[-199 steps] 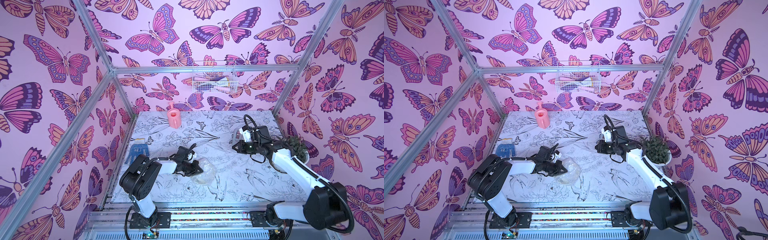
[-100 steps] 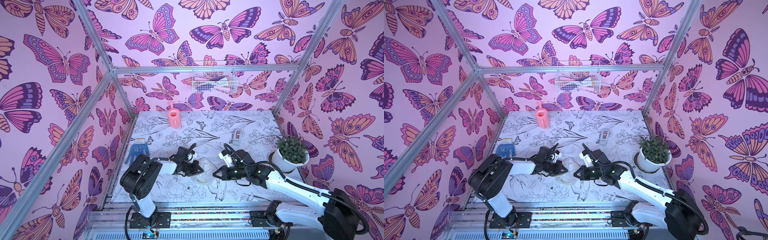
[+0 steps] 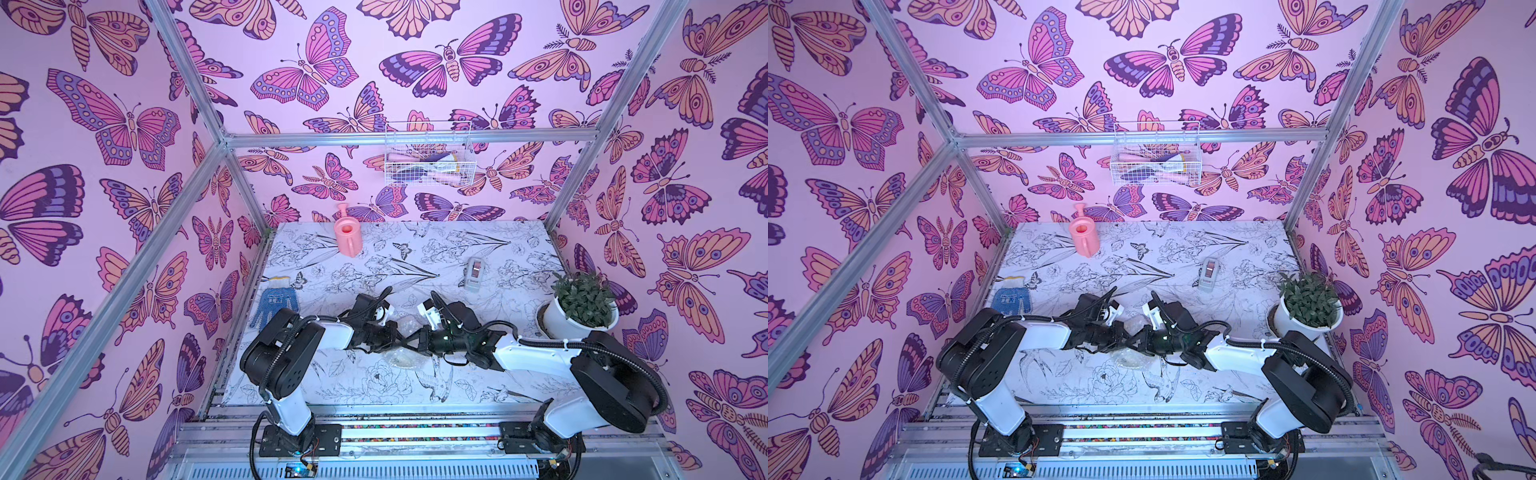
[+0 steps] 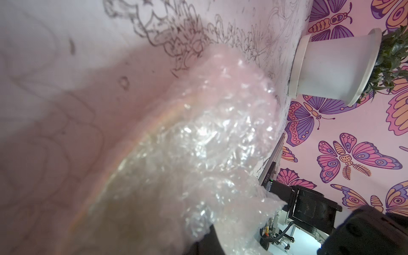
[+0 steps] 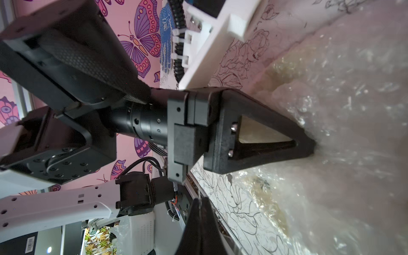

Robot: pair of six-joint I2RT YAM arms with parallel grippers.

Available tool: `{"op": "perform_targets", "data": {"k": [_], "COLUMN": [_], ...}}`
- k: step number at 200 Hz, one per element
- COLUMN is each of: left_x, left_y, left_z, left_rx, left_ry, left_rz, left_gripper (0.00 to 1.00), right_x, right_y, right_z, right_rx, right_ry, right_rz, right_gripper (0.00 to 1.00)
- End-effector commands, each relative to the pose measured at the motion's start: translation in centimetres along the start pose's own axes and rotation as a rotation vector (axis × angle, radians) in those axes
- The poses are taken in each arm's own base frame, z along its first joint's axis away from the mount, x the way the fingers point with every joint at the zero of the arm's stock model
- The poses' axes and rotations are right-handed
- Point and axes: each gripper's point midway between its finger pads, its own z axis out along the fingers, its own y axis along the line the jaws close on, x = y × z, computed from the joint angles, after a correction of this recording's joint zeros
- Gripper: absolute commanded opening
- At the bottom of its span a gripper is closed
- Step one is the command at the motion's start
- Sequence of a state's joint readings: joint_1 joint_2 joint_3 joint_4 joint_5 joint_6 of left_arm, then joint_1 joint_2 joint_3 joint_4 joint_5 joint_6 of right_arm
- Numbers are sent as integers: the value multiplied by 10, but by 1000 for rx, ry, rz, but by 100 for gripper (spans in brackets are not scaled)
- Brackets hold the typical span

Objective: Wrap dinner plates in bubble wrap
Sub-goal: Stick the tape on the bubble wrap.

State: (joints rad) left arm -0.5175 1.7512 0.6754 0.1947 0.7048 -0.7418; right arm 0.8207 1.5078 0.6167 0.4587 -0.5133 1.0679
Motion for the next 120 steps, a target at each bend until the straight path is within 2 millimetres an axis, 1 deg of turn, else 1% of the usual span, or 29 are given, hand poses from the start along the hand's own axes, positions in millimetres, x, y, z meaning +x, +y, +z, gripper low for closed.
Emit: {"op": "perform_targets", "data": {"k": [1, 22, 27, 28, 32, 66, 87, 120], "left_x": [55, 54, 54, 54, 54, 55, 55, 55], "left_y": [110, 109, 109, 109, 110, 109, 109, 110], "left_z": [0, 0, 0, 0, 0, 0, 0, 0], "left_rx": [-400, -400, -400, -400, -400, -401, -400, -402], "left_ry": [83, 79, 80, 80, 80, 79, 79, 79], "left_rz": [-201, -200, -201, -201, -201, -202, -203, -204], "left_gripper": [0, 0, 0, 0, 0, 0, 0, 0], "right_x": [-8, -16, -18, -17, -17, -25, -31, -40], "right_y": [0, -11, -9, -14, -20, -37, -49, -58], "right_z": [3, 6, 6, 8, 12, 22, 22, 14], "right_rx": [-22, -1, -7, 3, 14, 30, 64, 112], "right_ry": [-43, -73, -77, -72, -65, -78, -92, -111], "right_rz": [11, 13, 8, 15, 22, 43, 40, 15], "right_gripper": [0, 0, 0, 0, 0, 0, 0, 0]}}
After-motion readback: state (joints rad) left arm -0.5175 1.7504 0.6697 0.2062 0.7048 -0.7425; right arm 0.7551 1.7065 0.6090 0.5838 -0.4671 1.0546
